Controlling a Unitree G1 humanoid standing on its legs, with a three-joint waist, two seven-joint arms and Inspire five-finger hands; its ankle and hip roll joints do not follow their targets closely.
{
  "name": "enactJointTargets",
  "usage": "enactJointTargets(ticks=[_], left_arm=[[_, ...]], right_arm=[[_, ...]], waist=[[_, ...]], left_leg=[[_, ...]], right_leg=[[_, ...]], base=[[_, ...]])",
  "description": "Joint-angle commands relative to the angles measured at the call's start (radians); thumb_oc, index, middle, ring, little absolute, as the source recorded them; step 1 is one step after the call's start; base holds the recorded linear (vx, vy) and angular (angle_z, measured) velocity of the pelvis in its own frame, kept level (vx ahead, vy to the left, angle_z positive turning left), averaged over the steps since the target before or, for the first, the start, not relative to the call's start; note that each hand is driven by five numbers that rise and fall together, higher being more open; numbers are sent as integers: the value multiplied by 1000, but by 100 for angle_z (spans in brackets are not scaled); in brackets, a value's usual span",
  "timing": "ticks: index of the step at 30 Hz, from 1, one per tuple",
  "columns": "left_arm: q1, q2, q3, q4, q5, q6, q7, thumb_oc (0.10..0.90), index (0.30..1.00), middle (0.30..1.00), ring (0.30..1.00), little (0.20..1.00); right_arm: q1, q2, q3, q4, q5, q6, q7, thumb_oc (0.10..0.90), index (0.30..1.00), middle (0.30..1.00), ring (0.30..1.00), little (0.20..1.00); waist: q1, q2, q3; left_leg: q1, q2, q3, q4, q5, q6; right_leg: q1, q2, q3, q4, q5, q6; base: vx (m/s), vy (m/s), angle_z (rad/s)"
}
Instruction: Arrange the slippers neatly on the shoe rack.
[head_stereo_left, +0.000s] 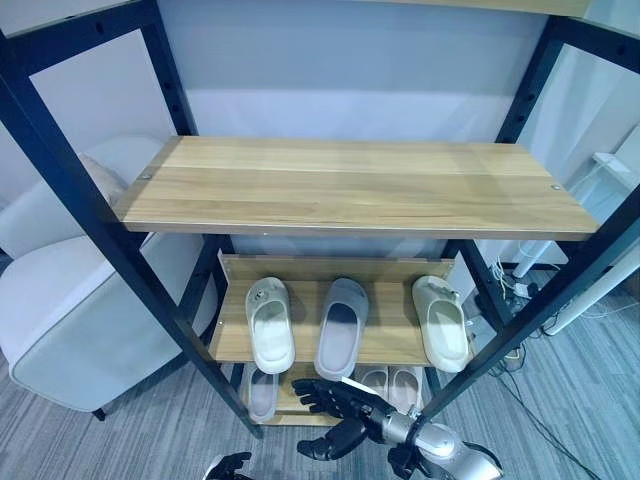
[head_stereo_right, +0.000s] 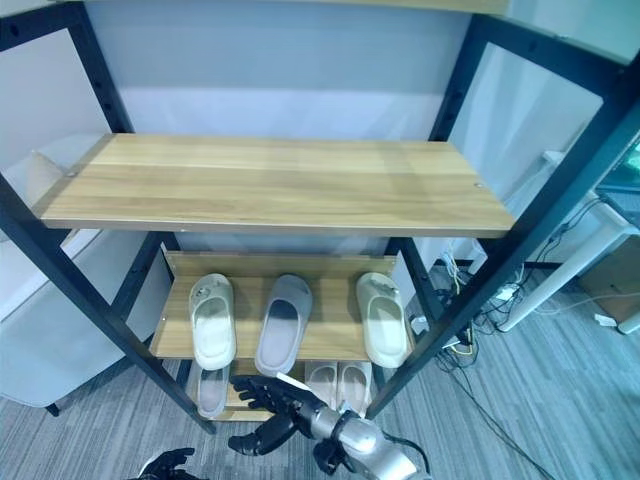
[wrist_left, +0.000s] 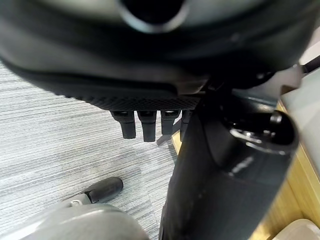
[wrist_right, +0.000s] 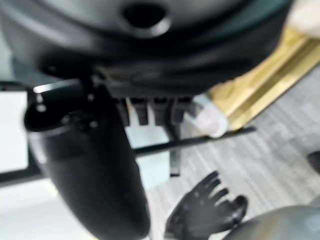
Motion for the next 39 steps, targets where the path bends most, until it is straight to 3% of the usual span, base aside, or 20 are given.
enactJointTargets(ticks=[1,6,15,18,21,23,30,39], left_arm=[[-32,-23,-54,81,15,-7,14,800,900,900,900,900],[-36,-28,-65,77,16,-7,16,800,900,900,900,900],[-9,-29,-42,90,26,-6,17,800,900,900,900,900],[-2,-31,-28,89,26,-5,20,800,900,900,900,900],[5,-38,-14,92,46,-9,23,800,900,900,900,900],[6,-38,-14,92,49,-9,25,800,900,900,900,900],[8,-42,-32,64,83,-9,40,800,900,900,900,900],[8,-39,-47,52,85,-12,45,800,900,900,900,900]], right_arm=[[-80,36,-15,-147,77,-58,26,800,900,900,900,900],[-97,27,-23,-199,99,-66,15,800,900,900,900,900],[-111,-34,-146,-427,101,-136,-31,800,900,900,900,900],[-112,-45,-211,-458,-21,-180,-101,800,900,900,900,900],[-98,-75,-308,-492,-320,-226,-218,800,900,900,900,900],[-95,-80,-323,-496,-371,-227,-239,800,900,900,900,900],[-139,-112,-399,-408,-786,-195,-437,800,900,900,900,900],[-193,-93,-413,-297,-885,-149,-506,800,900,900,900,900]], waist=[[35,-32,13],[37,-31,12],[32,-29,6],[29,-24,5],[25,-21,2],[26,-20,1],[33,-16,5],[45,-18,13]], left_leg=[[-26,-41,-13,3,-19,-6],[-22,-41,-17,3,-20,-7],[-14,-39,-18,3,-23,-6],[-13,-39,-18,3,-24,-5],[-12,-41,-21,3,-29,-2],[-11,-41,-22,3,-30,-1],[-12,-44,-33,3,-36,5],[-22,-50,-39,3,-40,12]], right_leg=[[49,-7,3,51,-118,61],[49,-9,-7,56,-121,61],[54,-10,-9,58,-124,63],[55,-10,-7,59,-125,63],[56,-10,-4,56,-125,63],[57,-10,-4,56,-126,63],[61,-12,-5,48,-127,63],[54,-14,0,34,-120,66]], base=[[2,4,3],[10,-2,3],[20,-2,0],[22,4,0],[32,2,0],[0,0,0],[29,-3,1],[11,2,1]])
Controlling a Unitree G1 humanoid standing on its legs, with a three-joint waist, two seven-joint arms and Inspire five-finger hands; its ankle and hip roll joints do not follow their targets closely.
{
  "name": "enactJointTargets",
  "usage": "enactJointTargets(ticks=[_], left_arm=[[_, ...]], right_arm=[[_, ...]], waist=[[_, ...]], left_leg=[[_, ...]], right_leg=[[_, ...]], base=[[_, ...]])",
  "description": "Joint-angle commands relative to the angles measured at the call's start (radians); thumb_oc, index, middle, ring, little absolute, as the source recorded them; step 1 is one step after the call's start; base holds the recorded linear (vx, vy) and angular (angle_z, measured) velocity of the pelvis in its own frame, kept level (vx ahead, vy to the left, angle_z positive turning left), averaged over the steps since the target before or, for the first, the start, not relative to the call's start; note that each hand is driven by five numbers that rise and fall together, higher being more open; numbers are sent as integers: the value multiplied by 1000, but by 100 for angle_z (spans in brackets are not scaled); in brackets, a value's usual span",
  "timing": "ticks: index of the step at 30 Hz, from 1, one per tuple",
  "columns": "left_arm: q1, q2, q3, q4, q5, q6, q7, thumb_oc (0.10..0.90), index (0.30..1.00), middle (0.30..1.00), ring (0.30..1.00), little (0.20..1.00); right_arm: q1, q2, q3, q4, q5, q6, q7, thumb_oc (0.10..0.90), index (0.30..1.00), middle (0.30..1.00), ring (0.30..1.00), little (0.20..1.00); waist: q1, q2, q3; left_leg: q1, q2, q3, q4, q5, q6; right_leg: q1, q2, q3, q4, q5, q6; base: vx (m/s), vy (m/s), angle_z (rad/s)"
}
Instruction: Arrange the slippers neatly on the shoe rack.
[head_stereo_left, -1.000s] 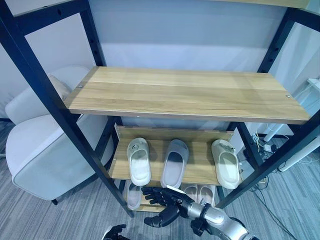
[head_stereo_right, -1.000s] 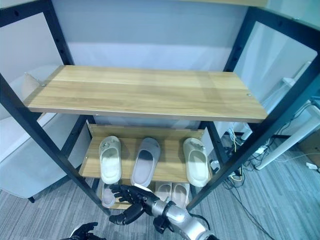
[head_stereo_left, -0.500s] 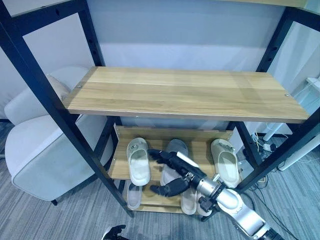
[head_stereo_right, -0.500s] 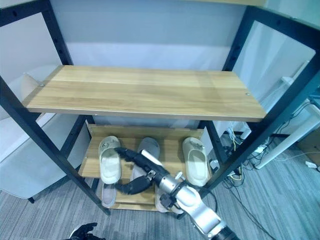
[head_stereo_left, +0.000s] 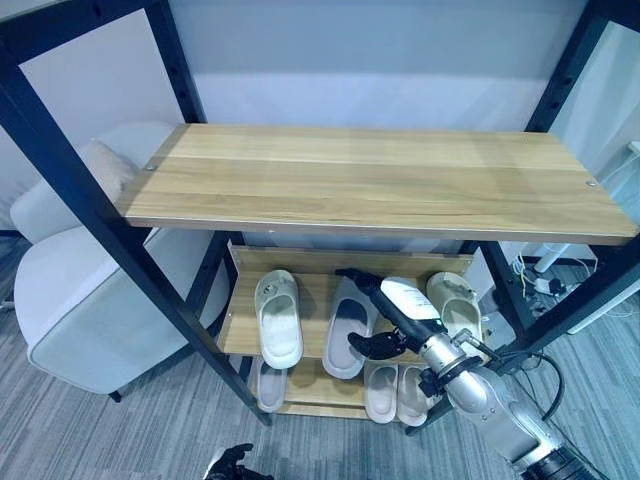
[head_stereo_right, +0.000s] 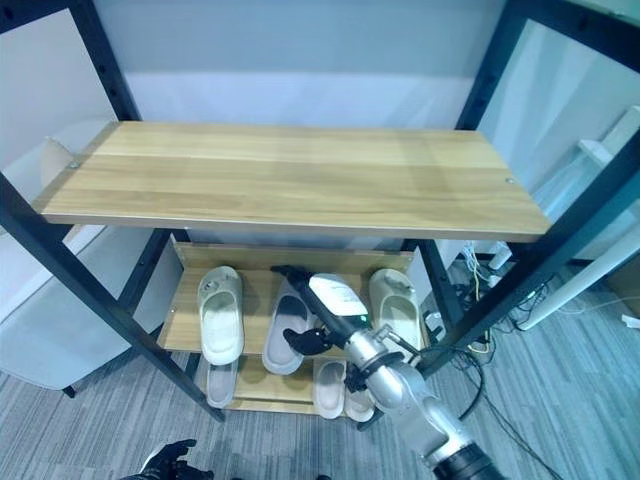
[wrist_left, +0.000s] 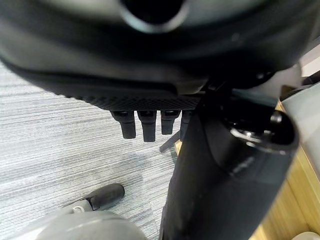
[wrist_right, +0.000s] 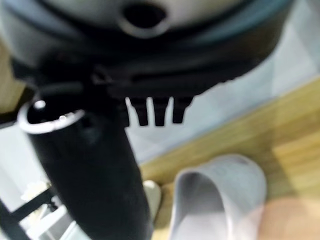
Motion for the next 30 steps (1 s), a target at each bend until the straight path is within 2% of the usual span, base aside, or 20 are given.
enactJointTargets(ticks=[1,7,14,19,30], left_arm=[[-2,-26,-81,101,43,-11,12,800,900,900,900,900],[0,-19,-91,100,60,-13,16,800,900,900,900,900],[1,-12,-93,89,51,-15,23,800,900,900,900,900],[11,-9,-80,88,37,-17,28,800,900,900,900,900],[13,-14,-76,95,34,-16,39,800,900,900,900,900]], right_arm=[[-130,34,-78,-30,-16,-37,-98,800,900,900,900,900],[-168,25,-86,12,-49,-24,-129,800,900,900,900,900],[-191,45,-94,50,-4,-14,-150,800,900,900,900,900],[-174,65,-106,61,72,-23,-145,800,900,900,900,900],[-159,55,-143,103,116,-9,-163,800,900,900,900,900]], waist=[[25,-33,-14],[32,-29,-7],[40,-21,10],[51,-16,12],[63,-18,26]], left_leg=[[-7,-47,-21,3,-42,14],[-18,-51,-21,3,-49,17],[-28,-53,-17,3,-53,20],[-29,-55,-18,3,-64,20],[-73,-60,-25,3,-53,17]], right_leg=[[60,-14,17,32,-111,65],[48,-15,23,25,-106,68],[37,-14,36,19,-102,70],[37,-14,36,13,-107,74],[-5,-16,30,12,-96,79]], base=[[23,10,4],[7,4,1],[12,4,-1],[18,14,-1],[-6,3,0]])
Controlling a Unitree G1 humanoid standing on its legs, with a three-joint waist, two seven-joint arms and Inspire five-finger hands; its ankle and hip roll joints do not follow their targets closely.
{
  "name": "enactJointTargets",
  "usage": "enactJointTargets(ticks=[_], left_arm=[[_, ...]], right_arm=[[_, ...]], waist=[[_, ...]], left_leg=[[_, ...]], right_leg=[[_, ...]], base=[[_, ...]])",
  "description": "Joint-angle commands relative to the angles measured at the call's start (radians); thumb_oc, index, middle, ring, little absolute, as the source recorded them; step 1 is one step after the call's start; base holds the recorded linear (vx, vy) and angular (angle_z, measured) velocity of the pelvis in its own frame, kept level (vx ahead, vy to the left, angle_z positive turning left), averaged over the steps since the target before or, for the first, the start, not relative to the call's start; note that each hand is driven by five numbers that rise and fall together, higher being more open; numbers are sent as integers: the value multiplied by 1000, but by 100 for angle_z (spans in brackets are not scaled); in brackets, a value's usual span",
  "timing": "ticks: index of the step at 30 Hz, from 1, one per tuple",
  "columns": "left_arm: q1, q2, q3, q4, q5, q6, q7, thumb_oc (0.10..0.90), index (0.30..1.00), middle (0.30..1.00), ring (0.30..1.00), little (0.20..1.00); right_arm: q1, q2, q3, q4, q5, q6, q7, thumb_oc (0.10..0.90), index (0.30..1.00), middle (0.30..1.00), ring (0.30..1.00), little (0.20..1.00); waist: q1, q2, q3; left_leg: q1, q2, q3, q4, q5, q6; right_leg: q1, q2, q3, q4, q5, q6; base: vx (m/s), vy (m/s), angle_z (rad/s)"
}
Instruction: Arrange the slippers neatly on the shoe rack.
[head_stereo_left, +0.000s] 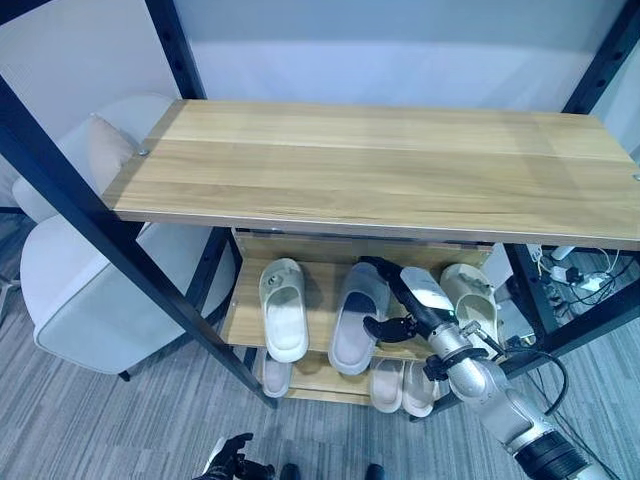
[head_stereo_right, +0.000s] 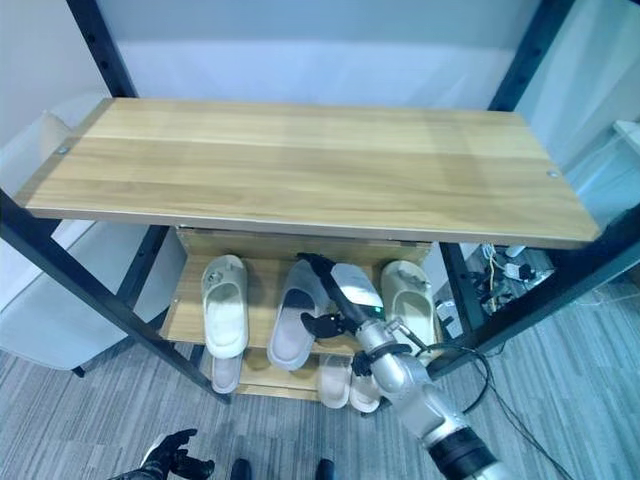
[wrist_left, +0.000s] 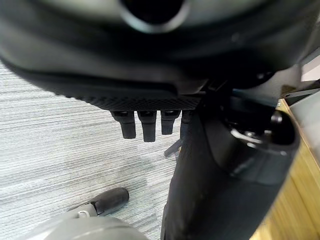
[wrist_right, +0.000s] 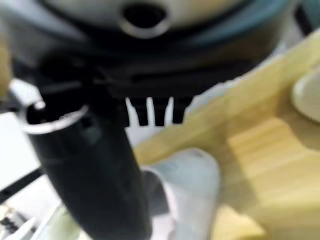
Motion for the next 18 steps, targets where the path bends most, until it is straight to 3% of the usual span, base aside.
enactJointTargets(ticks=[1,9,12,18], left_arm=[[17,-14,-78,114,34,21,12,800,900,900,900,900],[20,-19,-82,120,34,26,20,800,900,900,900,900],[22,-16,-70,123,18,32,34,800,900,900,900,900],[29,-20,-64,122,22,33,43,800,900,900,900,900]], right_arm=[[-108,39,-108,-52,31,-45,-87,800,900,900,900,900],[-101,53,-134,-43,86,-43,-109,800,900,900,900,900],[-89,96,-137,-62,193,-56,-102,800,900,900,900,900],[-62,108,-142,-83,241,-67,-90,800,900,900,900,900]], waist=[[36,-19,1],[37,-17,7],[36,-12,8],[36,-11,3]], left_leg=[[-2,-54,-25,3,-56,14],[-11,-55,-27,3,-55,13],[-11,-58,-25,3,-56,12],[-1,-58,-26,3,-62,12]], right_leg=[[66,-12,27,12,-101,83],[52,-12,23,12,-101,86],[49,-16,22,12,-99,88],[55,-18,22,12,-104,86]], base=[[0,0,0],[1,2,1],[20,21,0],[23,10,0]])
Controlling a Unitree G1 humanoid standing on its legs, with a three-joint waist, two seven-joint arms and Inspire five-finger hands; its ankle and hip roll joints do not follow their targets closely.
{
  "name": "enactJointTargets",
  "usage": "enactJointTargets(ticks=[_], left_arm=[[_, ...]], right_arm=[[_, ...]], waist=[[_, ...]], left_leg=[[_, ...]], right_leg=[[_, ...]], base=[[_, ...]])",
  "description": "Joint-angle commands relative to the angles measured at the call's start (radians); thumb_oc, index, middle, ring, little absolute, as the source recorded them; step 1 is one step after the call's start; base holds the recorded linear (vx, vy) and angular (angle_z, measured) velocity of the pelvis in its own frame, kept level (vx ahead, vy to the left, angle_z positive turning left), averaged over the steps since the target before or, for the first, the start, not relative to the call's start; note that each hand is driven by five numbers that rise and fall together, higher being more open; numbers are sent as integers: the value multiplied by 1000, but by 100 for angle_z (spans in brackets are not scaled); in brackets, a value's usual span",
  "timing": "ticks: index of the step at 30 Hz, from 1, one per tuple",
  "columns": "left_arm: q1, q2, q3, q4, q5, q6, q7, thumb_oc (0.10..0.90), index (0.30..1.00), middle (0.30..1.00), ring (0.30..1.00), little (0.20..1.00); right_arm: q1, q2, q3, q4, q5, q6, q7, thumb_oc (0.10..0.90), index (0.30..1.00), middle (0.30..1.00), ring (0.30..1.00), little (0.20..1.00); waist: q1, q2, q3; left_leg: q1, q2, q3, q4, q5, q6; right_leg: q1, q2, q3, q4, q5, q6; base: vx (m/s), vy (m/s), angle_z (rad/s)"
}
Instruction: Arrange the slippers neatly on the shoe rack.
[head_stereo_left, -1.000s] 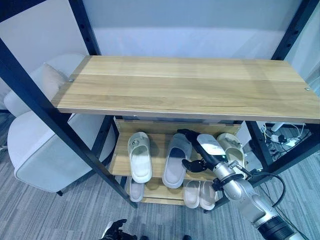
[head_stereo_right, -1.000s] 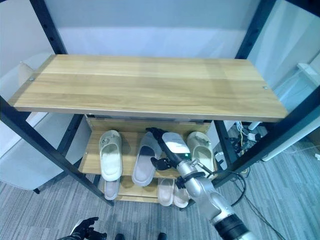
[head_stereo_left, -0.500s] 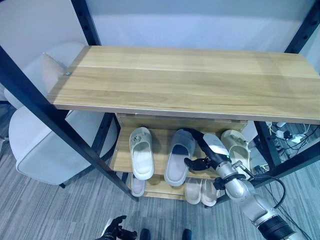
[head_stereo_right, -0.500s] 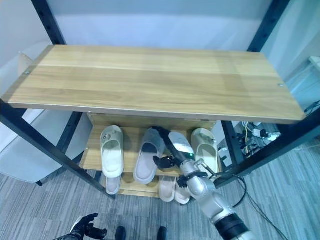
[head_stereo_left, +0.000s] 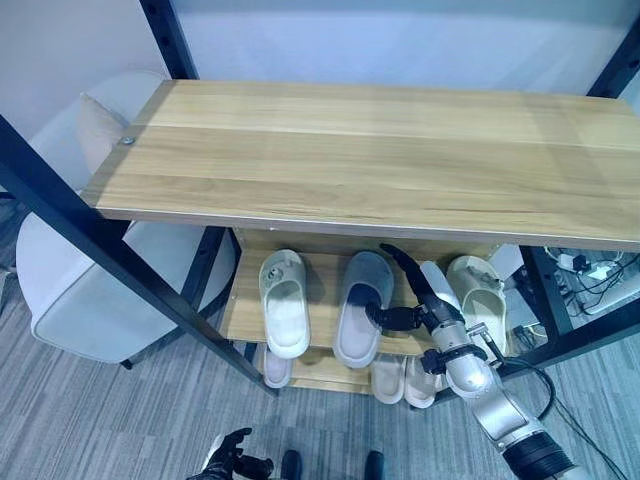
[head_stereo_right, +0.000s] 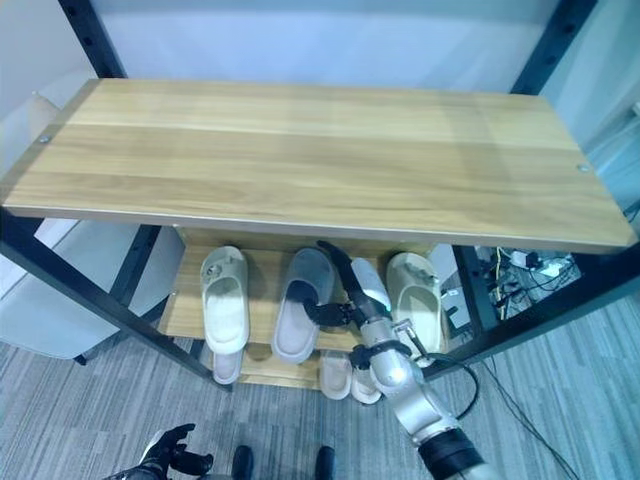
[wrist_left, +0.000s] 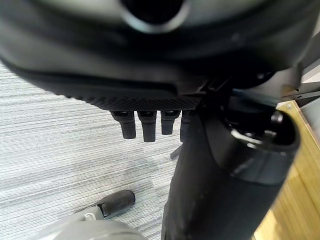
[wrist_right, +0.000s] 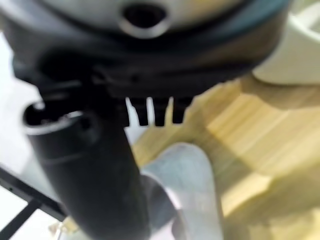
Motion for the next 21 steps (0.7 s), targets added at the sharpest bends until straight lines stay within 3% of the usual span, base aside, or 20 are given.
enactJointTargets(ticks=[1,11,21], left_arm=[[37,-18,-66,123,23,35,10,800,900,900,900,900],[35,-20,-69,126,12,38,18,800,900,900,900,900],[30,-17,-71,132,-1,39,25,800,900,900,900,900]], right_arm=[[-62,16,-79,-113,52,-76,-47,800,900,900,900,900],[-91,32,-64,-56,108,-73,-54,800,900,900,900,900],[-156,22,-30,-1,83,-45,-58,800,900,900,900,900]], waist=[[35,-14,-16],[45,-15,-12],[55,-17,-4]], left_leg=[[23,-53,-22,3,-63,12],[25,-53,-28,3,-63,10],[6,-55,-30,3,-60,7]], right_leg=[[77,-12,28,12,-105,86],[78,-11,17,12,-105,87],[62,-13,9,12,-107,86]], base=[[36,8,-1],[6,1,0],[1,-1,0]])
